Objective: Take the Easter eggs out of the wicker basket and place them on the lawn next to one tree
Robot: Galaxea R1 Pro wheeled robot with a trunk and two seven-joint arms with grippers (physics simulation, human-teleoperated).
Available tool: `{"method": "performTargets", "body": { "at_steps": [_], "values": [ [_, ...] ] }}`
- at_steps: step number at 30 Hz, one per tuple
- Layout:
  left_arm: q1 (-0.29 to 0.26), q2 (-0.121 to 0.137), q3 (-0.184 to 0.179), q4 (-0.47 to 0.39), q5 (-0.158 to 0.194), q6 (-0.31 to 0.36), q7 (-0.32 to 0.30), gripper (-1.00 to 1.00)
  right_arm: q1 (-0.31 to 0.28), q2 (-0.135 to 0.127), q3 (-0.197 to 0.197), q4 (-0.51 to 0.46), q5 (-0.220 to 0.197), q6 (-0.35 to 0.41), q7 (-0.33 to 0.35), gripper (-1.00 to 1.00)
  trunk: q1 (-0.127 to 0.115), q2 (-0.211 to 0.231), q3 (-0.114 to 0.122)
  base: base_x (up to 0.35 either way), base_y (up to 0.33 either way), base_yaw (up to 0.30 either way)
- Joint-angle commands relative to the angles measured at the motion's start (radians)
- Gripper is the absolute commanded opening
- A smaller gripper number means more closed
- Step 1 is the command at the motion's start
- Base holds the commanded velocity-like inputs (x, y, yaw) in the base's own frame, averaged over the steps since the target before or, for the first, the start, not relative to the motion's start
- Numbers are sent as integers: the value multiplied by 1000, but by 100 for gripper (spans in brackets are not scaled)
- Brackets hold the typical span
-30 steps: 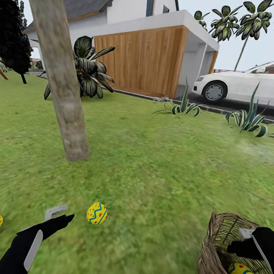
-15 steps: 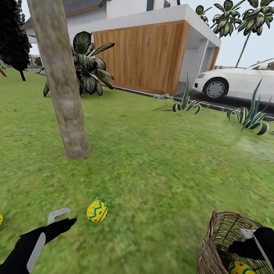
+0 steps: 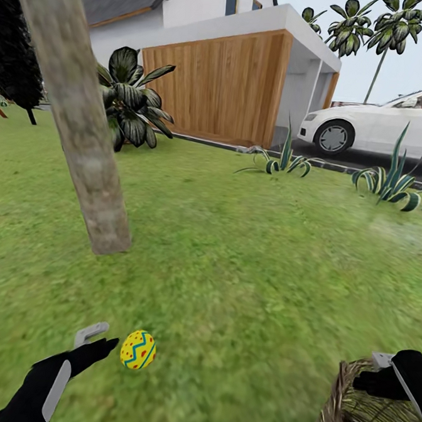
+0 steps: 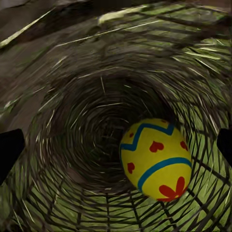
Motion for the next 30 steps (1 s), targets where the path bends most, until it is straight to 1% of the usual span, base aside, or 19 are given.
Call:
{"method": "performTargets", "body": {
  "at_steps": [1, 4, 10, 22, 27, 30],
  "values": [
    [0, 0, 3, -1, 9, 7, -1, 100, 0, 0, -3, -1, 11, 3, 9, 100, 0, 0, -1, 299, -1, 0],
    [0, -1, 3, -1, 10, 7, -1, 100, 0, -1, -3, -1, 11, 3, 9, 100, 0, 0, -1, 212, 0, 0],
    [0, -2, 5, -2, 12, 8, -3, 100, 0, -1, -3, -1, 11, 3, 10, 100, 0, 0, -1, 14, 0, 0],
    [0, -5, 8, -1, 11, 9, 2, 100, 0, 0, -2, -1, 11, 3, 11, 100, 6, -3, -47, 0, 0, 0],
    [0, -12, 8, 16, 11, 9, 1, 100, 0, 2, 2, -1, 11, 3, 11, 100, 8, -4, -67, 0, 0, 0],
    [0, -14, 8, 25, 12, 9, -1, 100, 0, 5, 3, -1, 12, 3, 11, 100, 8, -4, -67, 0, 0, 0]
  ]
}}
